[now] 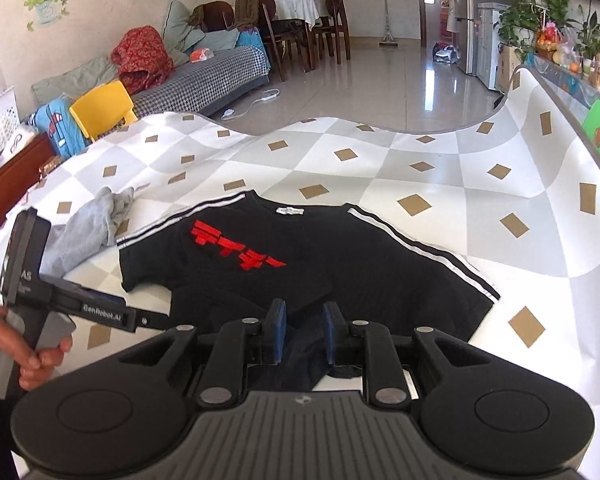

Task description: Fold clothes

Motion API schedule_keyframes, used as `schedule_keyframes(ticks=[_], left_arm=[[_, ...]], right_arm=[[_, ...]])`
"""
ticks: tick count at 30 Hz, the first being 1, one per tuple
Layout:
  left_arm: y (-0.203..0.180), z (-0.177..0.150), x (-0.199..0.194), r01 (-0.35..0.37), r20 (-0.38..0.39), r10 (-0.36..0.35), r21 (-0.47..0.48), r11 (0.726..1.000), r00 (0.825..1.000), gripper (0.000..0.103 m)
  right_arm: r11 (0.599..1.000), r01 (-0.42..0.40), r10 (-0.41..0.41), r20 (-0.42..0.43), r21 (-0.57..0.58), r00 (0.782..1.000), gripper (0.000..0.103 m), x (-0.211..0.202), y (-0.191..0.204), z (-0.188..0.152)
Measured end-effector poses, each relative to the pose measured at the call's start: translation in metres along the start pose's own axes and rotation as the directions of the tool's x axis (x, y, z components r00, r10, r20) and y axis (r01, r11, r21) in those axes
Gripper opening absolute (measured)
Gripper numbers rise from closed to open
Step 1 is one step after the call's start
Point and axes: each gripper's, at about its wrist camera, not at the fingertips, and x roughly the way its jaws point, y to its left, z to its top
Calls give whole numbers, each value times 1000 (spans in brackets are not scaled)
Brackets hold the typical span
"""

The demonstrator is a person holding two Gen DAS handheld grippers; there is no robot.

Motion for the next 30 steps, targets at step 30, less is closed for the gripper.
schedule_keyframes(ticks=[30], left_arm=[[37,13,0,-21,-4,20,-137,990,1000,103]], right_arm=[[919,156,-65,-249,362,966,39,161,-1,19]])
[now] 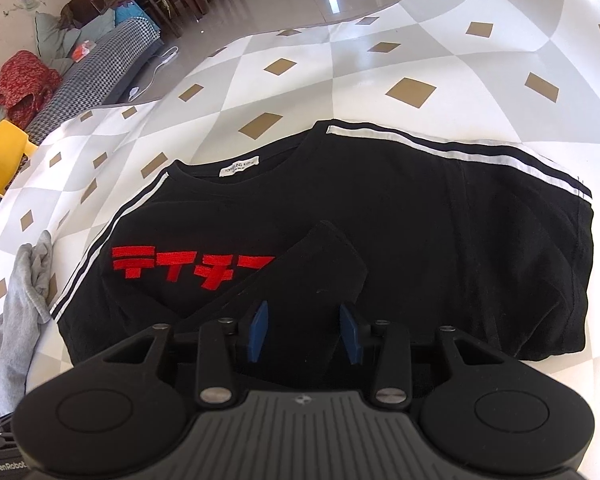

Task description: Fold clothes

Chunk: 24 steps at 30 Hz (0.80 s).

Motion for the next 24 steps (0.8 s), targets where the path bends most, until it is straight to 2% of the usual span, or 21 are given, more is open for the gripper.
schedule_keyframes(ticks=[8,10,12,15,19,24], left_arm=[[5,2,-3,5,7,-5,-19,1000,1000,103],[6,2,-4,1,8,-1,-24,1000,1000,103],[8,3,-4,-4,10,4,-32,999,1000,103],[11,3,-7,-17,19,18,-41,999,1000,103],[18,7,-15,-50,51,54,-68,996,997,103],[34,19,-40,-99,156,117,-119,988,981,103]], right_arm=[[999,-16,16,-1,28,1000,39,10,1,-1],[1000,-16,16,2,16,1000,29,12,2,-3],[1000,-19,20,16,-10,1000,12,10,6,-3],[998,-46,48,45,-45,998,7,4,12,-3],[982,-155,166,106,-108,980,6,-19,24,-4],[920,-315,353,145,-233,924,6,-53,46,-13]])
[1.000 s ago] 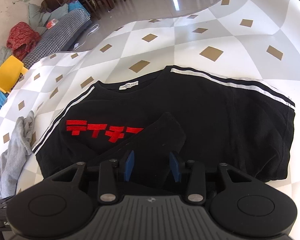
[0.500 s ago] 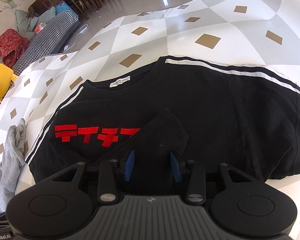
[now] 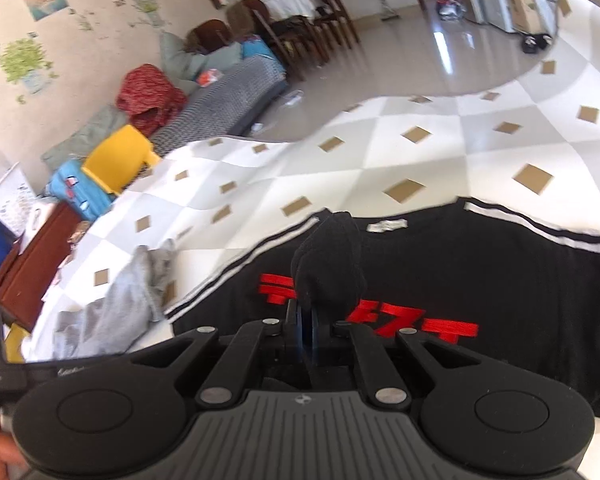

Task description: Fold clothes

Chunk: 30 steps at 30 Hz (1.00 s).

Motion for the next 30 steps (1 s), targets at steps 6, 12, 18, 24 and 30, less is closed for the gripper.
schedule_keyframes(ticks=[6,12,18,24,30], left_arm=[[18,13,-24,1,84,4,-57,998,996,103],[23,12,-35,-8,114,14,-55,998,993,103],[15,6,-36,-28,119,28,0,1000,992,103],[9,2,-29,-40,98,38,26,999,994,103],[3,-3,-19,-39,70,36,53,998,997,103]], right_arm=[[961,-212,209,-36,-176,977,6,-20,44,-12],[888,-342,296,-189,-306,936,6,-20,84,-49],[813,-441,291,-390,-381,873,14,-7,110,-92],[827,-409,278,-351,-386,894,26,-18,106,-92],[889,-299,224,-239,-347,945,27,-30,85,-75]])
